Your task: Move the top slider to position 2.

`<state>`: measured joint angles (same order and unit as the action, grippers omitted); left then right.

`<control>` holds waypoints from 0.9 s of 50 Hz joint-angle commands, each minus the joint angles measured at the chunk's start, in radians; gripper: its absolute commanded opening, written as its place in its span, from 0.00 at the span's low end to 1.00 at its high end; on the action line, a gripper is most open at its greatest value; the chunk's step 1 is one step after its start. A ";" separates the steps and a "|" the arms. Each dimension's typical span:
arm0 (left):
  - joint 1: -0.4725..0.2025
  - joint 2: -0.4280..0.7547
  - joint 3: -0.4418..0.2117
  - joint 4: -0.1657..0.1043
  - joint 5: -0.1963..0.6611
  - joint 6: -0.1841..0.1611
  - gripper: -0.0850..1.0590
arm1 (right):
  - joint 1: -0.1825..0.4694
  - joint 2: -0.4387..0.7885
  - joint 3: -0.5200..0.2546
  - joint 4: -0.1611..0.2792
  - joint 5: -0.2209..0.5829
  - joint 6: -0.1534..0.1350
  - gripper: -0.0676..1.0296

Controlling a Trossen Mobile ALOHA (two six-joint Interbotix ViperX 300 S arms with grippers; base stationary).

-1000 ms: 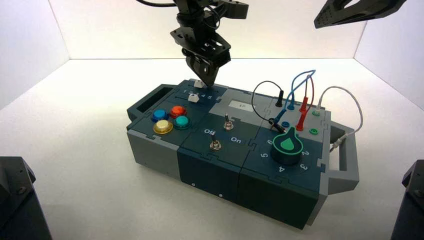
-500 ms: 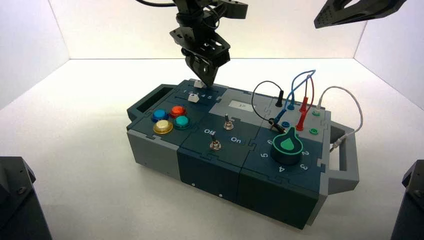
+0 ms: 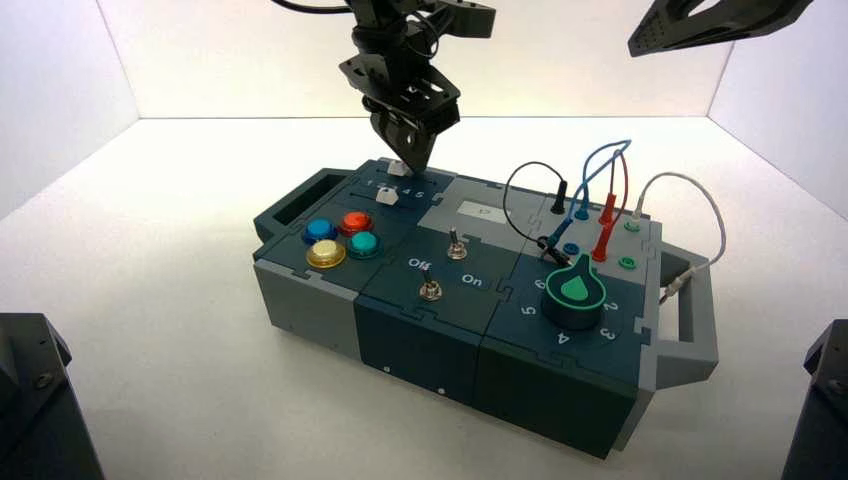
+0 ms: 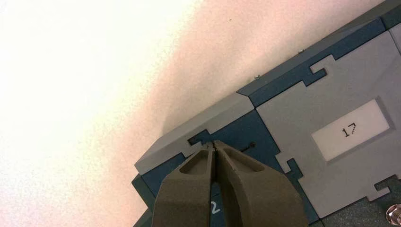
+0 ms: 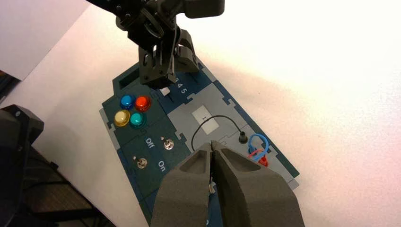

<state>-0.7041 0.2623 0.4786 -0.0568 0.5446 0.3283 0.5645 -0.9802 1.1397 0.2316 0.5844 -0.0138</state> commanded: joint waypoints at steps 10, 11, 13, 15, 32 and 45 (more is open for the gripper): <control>0.014 -0.017 -0.002 0.005 -0.002 0.006 0.05 | -0.003 0.005 -0.025 0.005 -0.006 0.005 0.04; 0.014 -0.017 -0.003 0.005 -0.002 0.005 0.05 | -0.003 0.005 -0.023 0.005 -0.008 0.005 0.04; 0.014 -0.017 -0.002 0.005 -0.002 0.005 0.05 | -0.003 0.005 -0.025 0.005 -0.008 0.003 0.04; 0.015 -0.017 -0.003 0.005 -0.002 0.005 0.05 | -0.003 0.005 -0.023 0.005 -0.008 0.003 0.04; 0.018 -0.008 -0.002 0.006 -0.002 0.005 0.05 | -0.003 0.005 -0.023 0.003 -0.009 0.003 0.04; 0.018 -0.003 -0.003 0.006 -0.002 0.006 0.05 | -0.003 0.005 -0.025 0.003 -0.009 0.003 0.04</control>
<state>-0.6980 0.2684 0.4801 -0.0537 0.5415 0.3283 0.5630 -0.9802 1.1397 0.2316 0.5860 -0.0138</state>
